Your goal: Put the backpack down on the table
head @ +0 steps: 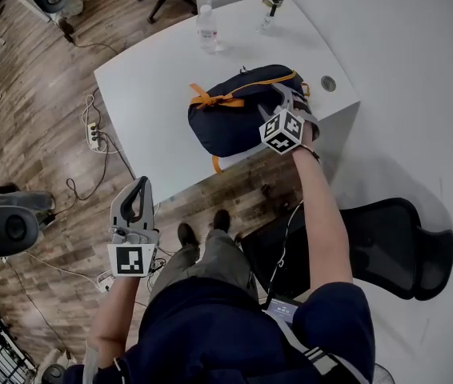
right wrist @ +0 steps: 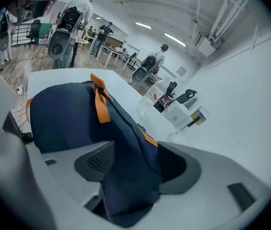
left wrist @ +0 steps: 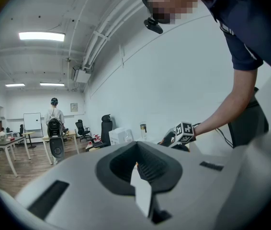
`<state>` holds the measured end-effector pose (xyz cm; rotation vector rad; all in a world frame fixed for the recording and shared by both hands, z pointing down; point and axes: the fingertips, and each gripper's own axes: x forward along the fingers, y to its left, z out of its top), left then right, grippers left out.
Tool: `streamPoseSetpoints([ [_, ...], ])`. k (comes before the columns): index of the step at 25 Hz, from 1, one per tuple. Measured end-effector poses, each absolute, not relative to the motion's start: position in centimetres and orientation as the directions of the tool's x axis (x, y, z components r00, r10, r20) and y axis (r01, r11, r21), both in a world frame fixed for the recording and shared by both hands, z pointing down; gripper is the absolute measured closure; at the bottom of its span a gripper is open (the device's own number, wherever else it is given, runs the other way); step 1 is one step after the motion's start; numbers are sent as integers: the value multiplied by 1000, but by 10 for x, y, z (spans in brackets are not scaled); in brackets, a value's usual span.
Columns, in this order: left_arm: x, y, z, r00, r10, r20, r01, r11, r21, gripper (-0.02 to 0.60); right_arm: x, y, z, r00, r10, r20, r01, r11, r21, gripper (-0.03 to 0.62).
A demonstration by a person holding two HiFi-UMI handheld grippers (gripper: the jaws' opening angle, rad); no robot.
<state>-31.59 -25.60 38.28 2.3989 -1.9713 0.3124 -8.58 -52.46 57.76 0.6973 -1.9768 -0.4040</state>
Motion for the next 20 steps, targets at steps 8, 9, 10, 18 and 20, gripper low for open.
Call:
streamPoseSetpoints([
  [8,-315,-255,382,186,-968,167,-972,-206,-109,578,-87,-522,564,-391,-648,654,-323,761,562,266],
  [9,-315,-255,382,187,-968,166,-973,-206,-108,578,-87,-521,562,-394,-652,648,-329,758,563,245],
  [10,-315,-255,382,188,-969,164,-973,-206,-107,578,-87,-521,559,-397,-657,641,-336,754,565,232],
  [18,-312,-256,374,197,-971,138,-972,-212,-103,578,-86,-515,524,-415,-706,574,-375,708,599,209],
  [20,-312,-256,372,199,-970,138,-971,-214,-106,578,-86,-514,513,-421,-719,553,-390,694,605,210],
])
